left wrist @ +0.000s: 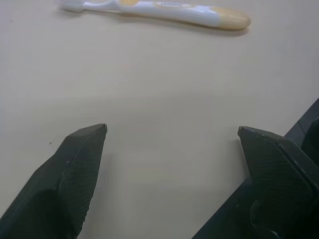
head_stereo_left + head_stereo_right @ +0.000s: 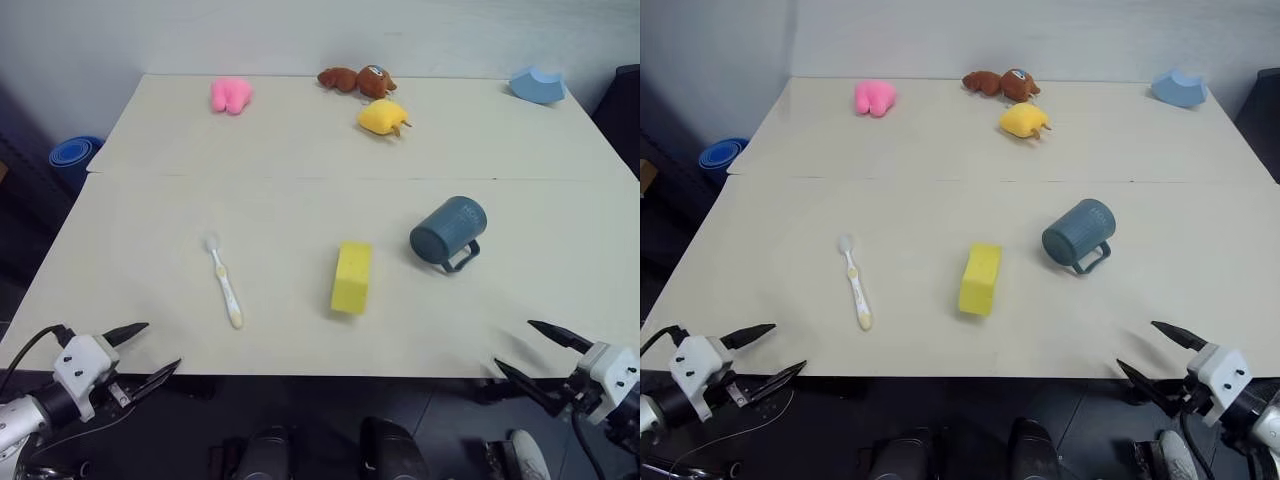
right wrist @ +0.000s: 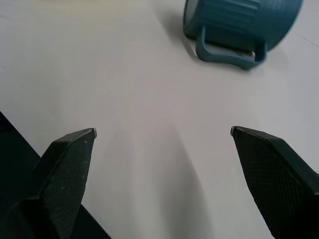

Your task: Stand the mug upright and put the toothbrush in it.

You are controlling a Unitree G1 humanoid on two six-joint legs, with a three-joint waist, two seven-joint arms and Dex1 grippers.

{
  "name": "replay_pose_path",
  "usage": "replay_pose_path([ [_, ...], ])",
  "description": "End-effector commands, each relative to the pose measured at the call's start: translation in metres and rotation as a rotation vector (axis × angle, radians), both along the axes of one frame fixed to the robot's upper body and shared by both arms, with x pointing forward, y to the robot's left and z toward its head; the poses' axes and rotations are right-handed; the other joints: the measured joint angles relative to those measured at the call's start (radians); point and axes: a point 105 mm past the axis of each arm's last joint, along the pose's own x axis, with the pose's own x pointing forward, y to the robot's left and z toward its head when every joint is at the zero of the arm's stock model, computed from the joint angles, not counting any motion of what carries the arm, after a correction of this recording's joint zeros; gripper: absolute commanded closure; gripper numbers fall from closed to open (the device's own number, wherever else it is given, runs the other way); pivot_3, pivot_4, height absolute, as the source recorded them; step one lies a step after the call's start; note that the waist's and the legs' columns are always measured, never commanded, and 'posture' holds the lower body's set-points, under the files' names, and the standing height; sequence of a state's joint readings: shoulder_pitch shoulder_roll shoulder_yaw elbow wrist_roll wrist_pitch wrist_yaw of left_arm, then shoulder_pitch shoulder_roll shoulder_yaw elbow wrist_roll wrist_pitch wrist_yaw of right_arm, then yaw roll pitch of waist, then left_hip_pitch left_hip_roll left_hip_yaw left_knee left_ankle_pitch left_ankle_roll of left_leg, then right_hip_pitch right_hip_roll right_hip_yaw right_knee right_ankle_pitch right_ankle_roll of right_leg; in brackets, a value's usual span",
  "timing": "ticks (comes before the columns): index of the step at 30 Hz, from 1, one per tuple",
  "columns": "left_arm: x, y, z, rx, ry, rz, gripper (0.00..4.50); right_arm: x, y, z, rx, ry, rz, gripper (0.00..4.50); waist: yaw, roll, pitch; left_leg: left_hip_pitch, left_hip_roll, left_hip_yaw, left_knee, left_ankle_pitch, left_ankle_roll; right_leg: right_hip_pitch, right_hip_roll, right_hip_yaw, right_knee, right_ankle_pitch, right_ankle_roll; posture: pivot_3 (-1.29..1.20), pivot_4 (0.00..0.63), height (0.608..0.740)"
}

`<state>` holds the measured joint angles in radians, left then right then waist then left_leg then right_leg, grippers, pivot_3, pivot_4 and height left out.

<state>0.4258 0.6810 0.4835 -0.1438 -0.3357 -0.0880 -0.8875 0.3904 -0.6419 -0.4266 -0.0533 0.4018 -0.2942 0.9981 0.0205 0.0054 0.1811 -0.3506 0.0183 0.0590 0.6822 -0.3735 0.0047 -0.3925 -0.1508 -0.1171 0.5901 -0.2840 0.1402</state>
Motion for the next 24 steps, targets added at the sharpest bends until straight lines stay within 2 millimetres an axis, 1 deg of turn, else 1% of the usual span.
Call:
replay_pose_path([
  [1, -0.001, -0.005, 0.003, -0.022, 0.018, -0.024, 0.05, 0.003, 0.008, 0.008, 0.011, -0.031, 0.009, 0.0, 0.0, 0.0, 0.0, 0.0, 0.0, 0.0, 0.0, 0.0, 0.0, 0.0, 0.0, 0.0, 0.0, 0.0, 0.0, 0.0, 0.15, 0.74],
  [3, -0.001, -0.01, 0.005, -0.104, 0.034, -0.021, 0.05, 0.005, 0.011, 0.011, 0.023, -0.036, 0.012, 0.0, 0.0, 0.0, 0.0, 0.0, 0.0, 0.001, 0.0, 0.0, 0.0, 0.0, 0.0, 0.001, 0.0, 0.0, 0.0, 0.0, 0.15, 0.74],
  [4, -0.002, -0.014, 0.007, -0.111, 0.033, -0.033, 0.05, 0.007, 0.014, 0.015, 0.04, -0.041, 0.014, 0.0, 0.002, 0.0, 0.0, 0.0, 0.0, 0.001, 0.0, 0.0, 0.0, 0.0, 0.0, 0.001, 0.0, 0.0, 0.0, 0.0, 0.15, 0.74],
  [5, -0.002, -0.017, 0.008, -0.114, 0.036, -0.043, 0.05, 0.01, 0.017, 0.019, 0.059, -0.048, 0.016, 0.0, 0.002, 0.0, 0.0, 0.0, 0.0, 0.001, 0.001, 0.0, 0.0, 0.0, 0.0, 0.001, 0.0, 0.0, 0.0, 0.0, 0.15, 0.74],
  [6, -0.001, -0.022, 0.009, -0.113, 0.035, -0.052, 0.05, 0.014, 0.026, 0.03, 0.102, -0.061, 0.026, 0.0, 0.002, 0.0, 0.0, 0.0, 0.0, 0.001, 0.001, -0.001, 0.0, 0.0, 0.0, 0.001, 0.0, 0.0, 0.0, 0.0, 0.15, 0.74],
  [7, 0.002, -0.027, 0.013, -0.128, 0.021, -0.063, 0.05, 0.019, 0.045, 0.045, 0.148, -0.072, 0.083, 0.0, 0.002, 0.0, 0.0, 0.0, 0.0, 0.001, 0.001, -0.001, 0.0, 0.0, 0.0, 0.001, 0.0, 0.0, 0.0, 0.0, 0.15, 0.74],
  [8, 0.005, -0.031, 0.016, -0.142, 0.012, -0.069, 0.05, 0.021, 0.059, 0.055, 0.177, -0.072, 0.126, 0.0, 0.002, 0.0, 0.0, 0.0, 0.001, 0.0, 0.001, -0.001, 0.0, 0.0, 0.0, 0.001, 0.0, 0.0, 0.0, 0.0, 0.15, 0.74],
  [9, 0.008, -0.034, 0.019, -0.163, 0.01, -0.068, 0.05, 0.024, 0.073, 0.061, 0.212, -0.026, 0.141, 0.0, 0.0, 0.0, 0.0, 0.0, 0.001, -0.002, 0.001, -0.001, 0.0, 0.0, 0.0, 0.002, 0.001, 0.0, 0.0, 0.0, 0.15, 0.74],
  [12, 0.013, -0.037, 0.023, -0.188, 0.0, -0.07, 0.05, 0.037, 0.097, 0.066, 0.242, 0.079, 0.103, 0.0, 0.0, 0.0, -0.001, 0.002, 0.004, -0.005, 0.001, -0.001, -0.001, -0.001, 0.001, 0.004, 0.002, 0.001, -0.002, 0.0, 0.15, 0.74],
  [14, 0.015, -0.04, 0.024, -0.212, -0.004, -0.082, 0.05, 0.047, 0.125, 0.07, 0.312, 0.127, 0.128, 0.0, 0.0, -0.001, -0.001, 0.002, 0.005, -0.005, 0.002, -0.002, -0.002, -0.001, 0.002, 0.003, 0.002, 0.001, -0.002, 0.0, 0.15, 0.74],
  [15, 0.017, -0.041, 0.025, -0.217, -0.007, -0.087, 0.05, 0.051, 0.134, 0.073, 0.342, 0.148, 0.135, 0.0, -0.002, -0.002, -0.001, 0.002, 0.004, -0.005, 0.002, -0.003, -0.002, -0.002, 0.003, 0.002, 0.003, 0.001, -0.002, 0.0, 0.15, 0.74],
  [17, 0.018, -0.045, 0.025, -0.222, -0.008, -0.103, 0.05, 0.067, 0.143, 0.066, 0.327, 0.195, 0.054, 0.0, -0.001, -0.002, -0.001, 0.0, 0.004, -0.005, 0.002, -0.003, -0.003, -0.004, 0.003, 0.001, 0.003, 0.001, -0.002, 0.0, 0.15, 0.74],
  [19, 0.02, -0.047, 0.027, -0.219, -0.017, -0.109, 0.05, 0.084, 0.144, 0.059, 0.326, 0.241, -0.065, 0.0, 0.0, -0.002, -0.001, -0.001, 0.004, -0.005, 0.003, -0.003, -0.003, -0.006, 0.003, 0.0, 0.005, 0.001, -0.002, 0.0, 0.15, 0.74],
  [21, 0.021, -0.048, 0.028, -0.229, -0.02, -0.112, 0.05, 0.091, 0.156, 0.053, 0.33, 0.31, -0.09, 0.0, 0.002, -0.002, -0.001, -0.002, 0.004, -0.002, 0.003, -0.003, -0.003, -0.006, 0.003, 0.0, 0.006, 0.001, -0.002, 0.0, 0.15, 0.74],
  [24, 0.019, -0.054, 0.031, -0.254, -0.027, -0.145, 0.05, 0.093, 0.18, 0.046, 0.423, 0.448, -0.07, 0.0, 0.0, -0.002, -0.002, -0.003, 0.004, 0.001, 0.003, -0.003, -0.003, -0.006, 0.003, -0.002, 0.007, 0.001, -0.002, 0.0, 0.15, 0.74],
])
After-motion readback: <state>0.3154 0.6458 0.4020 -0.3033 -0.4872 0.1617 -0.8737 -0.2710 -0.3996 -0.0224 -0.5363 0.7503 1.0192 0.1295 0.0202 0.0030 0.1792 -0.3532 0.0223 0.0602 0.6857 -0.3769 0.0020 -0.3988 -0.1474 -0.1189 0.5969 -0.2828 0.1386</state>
